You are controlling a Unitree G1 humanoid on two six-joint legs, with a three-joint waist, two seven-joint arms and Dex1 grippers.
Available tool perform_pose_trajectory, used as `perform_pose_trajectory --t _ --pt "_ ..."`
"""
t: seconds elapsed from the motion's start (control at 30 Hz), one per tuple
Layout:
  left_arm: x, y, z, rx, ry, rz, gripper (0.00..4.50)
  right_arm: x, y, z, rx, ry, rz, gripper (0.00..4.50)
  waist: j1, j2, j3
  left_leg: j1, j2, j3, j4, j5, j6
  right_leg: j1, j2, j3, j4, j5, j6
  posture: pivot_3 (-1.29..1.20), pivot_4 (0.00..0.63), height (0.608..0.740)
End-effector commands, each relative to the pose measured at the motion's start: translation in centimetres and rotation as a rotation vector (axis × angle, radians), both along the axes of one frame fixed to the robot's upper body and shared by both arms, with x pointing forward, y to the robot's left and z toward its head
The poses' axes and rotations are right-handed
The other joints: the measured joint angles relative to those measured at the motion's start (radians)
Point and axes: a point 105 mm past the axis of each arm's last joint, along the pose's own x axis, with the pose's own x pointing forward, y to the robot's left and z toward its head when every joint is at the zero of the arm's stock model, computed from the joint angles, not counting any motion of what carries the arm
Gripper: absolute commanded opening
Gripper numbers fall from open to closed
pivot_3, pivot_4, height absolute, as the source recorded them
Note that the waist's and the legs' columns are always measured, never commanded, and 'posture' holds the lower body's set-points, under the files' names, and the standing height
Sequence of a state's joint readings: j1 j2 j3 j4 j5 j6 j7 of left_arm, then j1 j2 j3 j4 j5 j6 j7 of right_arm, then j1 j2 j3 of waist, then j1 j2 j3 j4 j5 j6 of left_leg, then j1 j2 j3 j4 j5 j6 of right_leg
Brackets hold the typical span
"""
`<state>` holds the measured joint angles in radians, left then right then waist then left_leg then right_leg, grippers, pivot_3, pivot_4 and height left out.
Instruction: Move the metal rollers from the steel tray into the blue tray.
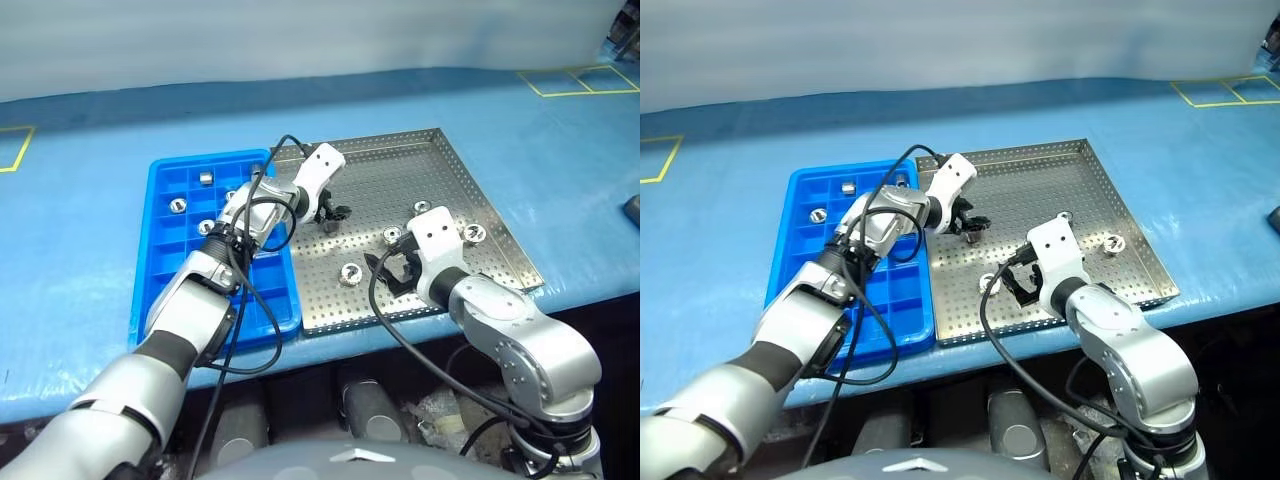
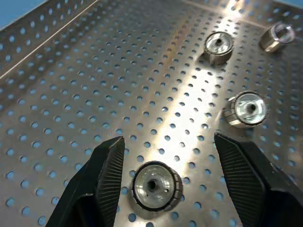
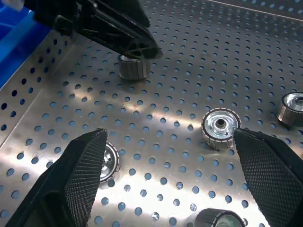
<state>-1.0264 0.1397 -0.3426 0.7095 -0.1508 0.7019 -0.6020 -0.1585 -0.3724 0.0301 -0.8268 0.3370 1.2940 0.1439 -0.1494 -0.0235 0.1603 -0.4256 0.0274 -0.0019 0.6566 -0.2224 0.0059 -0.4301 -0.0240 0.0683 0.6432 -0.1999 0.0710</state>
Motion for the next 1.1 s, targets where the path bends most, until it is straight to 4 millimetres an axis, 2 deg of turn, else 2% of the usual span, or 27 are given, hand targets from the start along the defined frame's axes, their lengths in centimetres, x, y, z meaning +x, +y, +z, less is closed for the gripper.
perform_pose_trajectory --t 0.03,0.1,0.2,0.3,0.4,0.53,0.63,0.73,0.83,0.97,1.03,1.1 --pt "0.8 -0.2 0.2 0.034 -0.035 0.000 3.26 -0.1 -0.1 1.2 0.007 -0.067 -0.015 4.47 -0.008 0.000 0.000 -0.001 0.000 0.000 0.000 0.000 0.000 -0.001 0.000 0.000 0.000 0.000 0.000 -0.25 0.150 0.740" --pt "0.6 -0.3 -0.5 0.049 -0.017 -0.015 3.26 -0.1 -0.1 1.3 0.008 -0.070 -0.014 4.47 -0.015 0.000 0.000 -0.002 0.000 0.000 0.000 0.000 0.000 -0.001 0.000 0.000 0.000 0.000 0.001 -0.25 0.150 0.740" --pt "0.4 -0.3 -1.1 0.054 0.015 -0.019 2.75 -0.1 0.1 1.4 0.010 -0.075 -0.012 4.50 -0.026 0.000 0.000 -0.003 0.000 0.000 0.001 0.000 0.000 -0.001 -0.001 0.000 0.000 0.001 0.001 -0.25 0.150 0.740" --pt "0.2 0.0 -1.2 0.060 0.030 -0.032 1.87 0.0 0.1 1.5 0.011 -0.080 -0.009 4.50 -0.033 0.000 0.000 -0.003 -0.001 -0.001 0.002 0.000 0.000 -0.001 -0.001 0.000 0.000 0.001 0.002 -0.25 0.150 0.740" --pt "0.1 1.1 -0.9 0.071 0.036 -0.017 1.85 0.1 0.2 1.5 0.012 -0.081 -0.008 4.50 -0.039 0.000 0.000 -0.003 -0.001 -0.001 0.002 0.000 0.000 -0.001 -0.001 0.000 0.000 0.001 0.002 -0.25 0.150 0.740" --pt "-0.2 2.6 1.5 0.000 -0.012 0.003 1.85 0.1 0.4 1.6 0.018 -0.081 -0.002 4.50 -0.054 0.001 0.000 -0.003 0.000 -0.001 0.001 0.000 0.000 -0.002 0.000 0.000 0.001 0.001 0.002 -0.23 0.150 0.740" --pt "-0.8 3.8 5.4 -0.161 -0.134 0.044 1.85 0.3 0.9 1.7 0.026 -0.084 0.016 4.50 -0.054 0.001 0.001 -0.003 0.000 -0.001 0.001 0.000 0.000 -0.002 0.000 0.000 0.001 0.001 0.002 -0.21 0.150 0.740" --pt "-1.6 6.8 8.5 -0.238 -0.334 0.154 1.85 0.7 2.0 1.9 0.042 -0.087 0.054 4.50 -0.051 0.002 0.000 -0.003 0.001 -0.003 0.001 0.000 0.000 -0.002 -0.001 0.000 0.001 0.001 0.002 -0.18 0.150 0.740" --pt "-2.6 9.6 8.9 -0.214 -0.429 0.294 1.85 1.1 3.2 2.0 0.057 -0.089 0.094 4.50 -0.044 0.002 0.000 -0.001 0.001 -0.003 0.001 0.000 0.000 -0.001 -0.001 0.001 0.001 0.002 0.002 -0.14 0.150 0.740" --pt "-4.1 15.1 6.7 -0.138 -0.506 0.576 1.85 2.3 5.5 3.2 0.074 -0.183 0.167 4.50 -0.026 0.002 0.000 0.001 0.001 -0.003 0.002 0.000 0.000 0.001 -0.001 0.001 0.002 0.002 0.003 -0.09 0.150 0.740" --pt "-5.2 16.8 5.7 -0.141 -0.487 0.674 1.85 2.6 6.6 3.7 0.101 -0.213 0.210 4.50 -0.018 0.002 0.000 0.001 0.000 -0.002 0.003 0.000 0.000 0.001 -0.001 0.001 0.002 0.002 0.003 -0.08 0.150 0.740" --pt "-6.5 17.9 3.9 -0.070 -0.462 0.726 1.85 2.6 7.9 3.8 0.120 -0.215 0.265 4.50 0.026 0.000 0.000 -0.002 0.000 -0.003 0.006 0.001 0.000 0.001 -0.001 -0.002 0.002 0.002 0.003 -0.04 0.150 0.740"
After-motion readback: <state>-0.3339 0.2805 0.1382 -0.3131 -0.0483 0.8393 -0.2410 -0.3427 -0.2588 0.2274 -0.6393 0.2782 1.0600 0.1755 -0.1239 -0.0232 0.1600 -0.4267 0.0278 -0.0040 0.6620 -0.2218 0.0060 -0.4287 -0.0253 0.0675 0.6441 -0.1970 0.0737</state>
